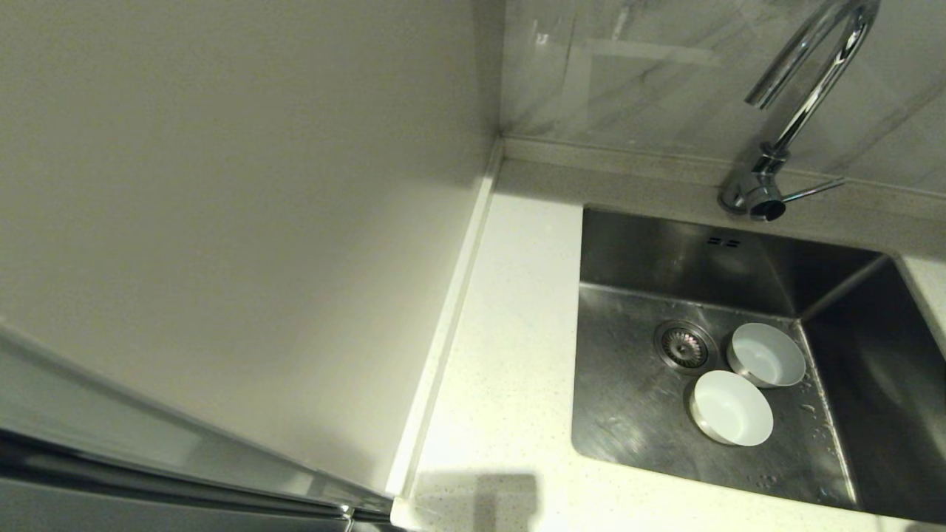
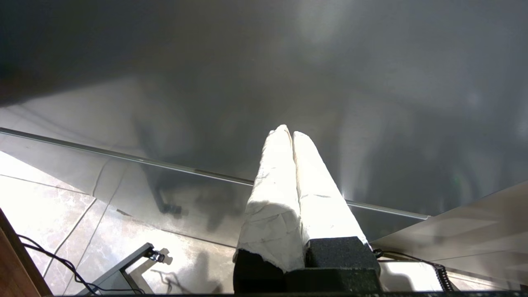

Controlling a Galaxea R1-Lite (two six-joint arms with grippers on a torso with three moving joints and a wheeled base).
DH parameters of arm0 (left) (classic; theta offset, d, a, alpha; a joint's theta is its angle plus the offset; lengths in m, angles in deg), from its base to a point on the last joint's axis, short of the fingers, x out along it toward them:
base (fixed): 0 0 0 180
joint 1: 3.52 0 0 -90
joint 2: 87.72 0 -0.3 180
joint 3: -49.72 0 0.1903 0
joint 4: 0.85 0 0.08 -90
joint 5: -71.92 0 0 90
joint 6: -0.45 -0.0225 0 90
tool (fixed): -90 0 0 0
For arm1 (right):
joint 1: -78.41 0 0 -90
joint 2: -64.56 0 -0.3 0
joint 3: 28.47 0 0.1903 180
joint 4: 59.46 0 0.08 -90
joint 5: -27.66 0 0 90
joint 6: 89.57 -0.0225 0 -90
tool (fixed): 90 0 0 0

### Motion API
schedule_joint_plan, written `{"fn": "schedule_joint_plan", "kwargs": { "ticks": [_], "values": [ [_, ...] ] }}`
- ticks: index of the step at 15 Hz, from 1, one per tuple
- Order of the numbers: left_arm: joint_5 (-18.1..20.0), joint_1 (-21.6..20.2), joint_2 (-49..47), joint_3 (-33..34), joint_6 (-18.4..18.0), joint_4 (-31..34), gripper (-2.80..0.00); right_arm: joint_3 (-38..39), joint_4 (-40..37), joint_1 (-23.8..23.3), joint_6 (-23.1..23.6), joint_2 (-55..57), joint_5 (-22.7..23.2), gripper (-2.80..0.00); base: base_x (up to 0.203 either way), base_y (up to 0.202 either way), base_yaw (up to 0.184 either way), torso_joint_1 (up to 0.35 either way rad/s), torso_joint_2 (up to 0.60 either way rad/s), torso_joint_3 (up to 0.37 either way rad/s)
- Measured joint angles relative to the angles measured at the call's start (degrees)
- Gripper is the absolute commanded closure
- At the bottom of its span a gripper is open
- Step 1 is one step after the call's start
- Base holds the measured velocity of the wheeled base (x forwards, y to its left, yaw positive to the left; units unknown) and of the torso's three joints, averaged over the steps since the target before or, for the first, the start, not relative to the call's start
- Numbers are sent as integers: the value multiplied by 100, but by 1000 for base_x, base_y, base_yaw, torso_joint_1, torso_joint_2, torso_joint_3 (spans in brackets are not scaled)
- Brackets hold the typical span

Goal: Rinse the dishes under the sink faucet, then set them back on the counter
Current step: Put a bowl into the sink

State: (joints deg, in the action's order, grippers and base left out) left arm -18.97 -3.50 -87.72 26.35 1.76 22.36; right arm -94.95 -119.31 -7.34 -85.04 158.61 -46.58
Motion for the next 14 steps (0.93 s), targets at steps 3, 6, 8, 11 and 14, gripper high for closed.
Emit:
{"fn": "schedule_joint_plan", "kwargs": {
  "ticks": [3,6,8,11,14],
  "values": [
    [3,0,0,0,-2,0,0,-16,0,5,138,-11,21,0,0,0,0,0,0,0],
    [4,0,0,0,-2,0,0,-5,-4,5,165,-48,117,0,0,0,0,0,0,0],
    [1,2,0,0,-2,0,0,6,-17,6,174,-127,113,0,0,0,0,0,0,0],
    [1,2,0,0,-2,2,0,16,-30,6,236,-352,117,0,0,0,0,0,0,0],
    [2,2,0,0,-2,-1,0,97,-84,42,318,-646,124,0,0,0,0,0,0,0]
  ]
}}
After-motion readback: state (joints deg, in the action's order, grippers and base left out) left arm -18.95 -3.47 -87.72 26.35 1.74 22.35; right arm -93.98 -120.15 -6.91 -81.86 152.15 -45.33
